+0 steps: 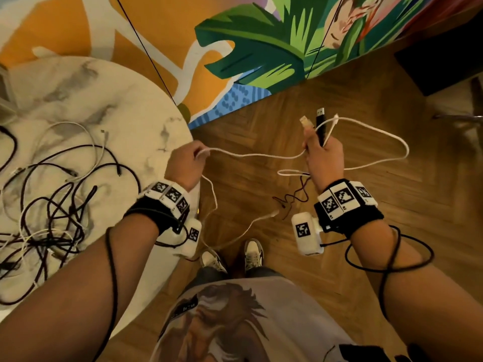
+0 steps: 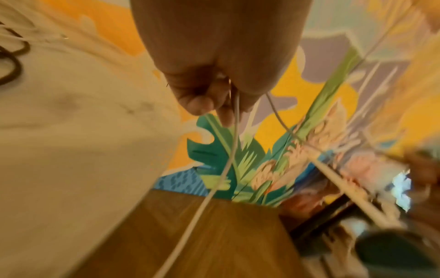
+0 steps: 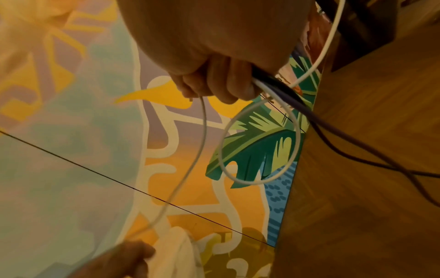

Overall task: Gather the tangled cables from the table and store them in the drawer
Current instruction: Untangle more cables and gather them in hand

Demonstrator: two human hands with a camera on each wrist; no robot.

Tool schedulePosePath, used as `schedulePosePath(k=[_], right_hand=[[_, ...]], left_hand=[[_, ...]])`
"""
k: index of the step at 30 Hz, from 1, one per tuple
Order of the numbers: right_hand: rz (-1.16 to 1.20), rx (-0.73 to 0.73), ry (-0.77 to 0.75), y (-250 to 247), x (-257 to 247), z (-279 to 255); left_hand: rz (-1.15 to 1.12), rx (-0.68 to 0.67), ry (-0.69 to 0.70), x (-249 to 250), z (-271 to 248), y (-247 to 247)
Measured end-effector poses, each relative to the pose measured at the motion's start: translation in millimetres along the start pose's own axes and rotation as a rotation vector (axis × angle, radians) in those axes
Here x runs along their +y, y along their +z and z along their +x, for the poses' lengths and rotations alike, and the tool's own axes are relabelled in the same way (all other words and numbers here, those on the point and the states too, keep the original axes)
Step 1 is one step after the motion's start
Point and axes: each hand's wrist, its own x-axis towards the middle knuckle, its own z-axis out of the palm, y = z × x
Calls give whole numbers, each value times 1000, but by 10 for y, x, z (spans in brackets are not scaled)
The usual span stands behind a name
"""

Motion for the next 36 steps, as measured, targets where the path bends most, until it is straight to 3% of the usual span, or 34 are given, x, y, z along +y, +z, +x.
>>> schedulePosePath(k=[2, 4, 6, 9, 14, 15, 17, 19, 21, 23, 25, 29, 32, 36], right_hand=[[-19, -1, -1, 6, 42, -11], [-9, 17, 3, -20, 52, -9], [33, 33, 10, -67, 33, 20], [58, 36, 16, -126, 2, 75], [-1, -176, 36, -37, 8, -27], [-27, -242, 45, -3, 18, -71], [-84, -375, 48, 79, 41, -166], [-125, -474, 53, 159, 47, -261], [-132, -529, 50, 213, 8, -322], [-176, -558, 20, 208, -29, -318], [-266, -545, 35, 138, -2, -252], [-409, -585, 85, -78, 151, -155], [-451, -663, 61, -147, 240, -254], [-604, -823, 7, -98, 395, -468]], left_hand=[[-206, 30, -47, 149, 106, -101], [-265, -128, -89, 186, 146, -117], [-62, -280, -11, 113, 103, -85], [194, -210, 83, -52, 56, 3], [508, -479, -94, -60, 24, 271], [460, -510, -94, 2, 2, 312], [148, -589, -24, 221, -84, 417], [-187, -749, 9, 478, -230, 575], [-341, -883, -1, 598, -342, 705], [-429, -858, -36, 532, -339, 737], [-359, -767, -78, 399, -253, 665], [-212, -438, -158, 128, 55, 395], [-239, -243, -135, 124, 299, 192], [-278, -100, -70, 399, 617, 3]])
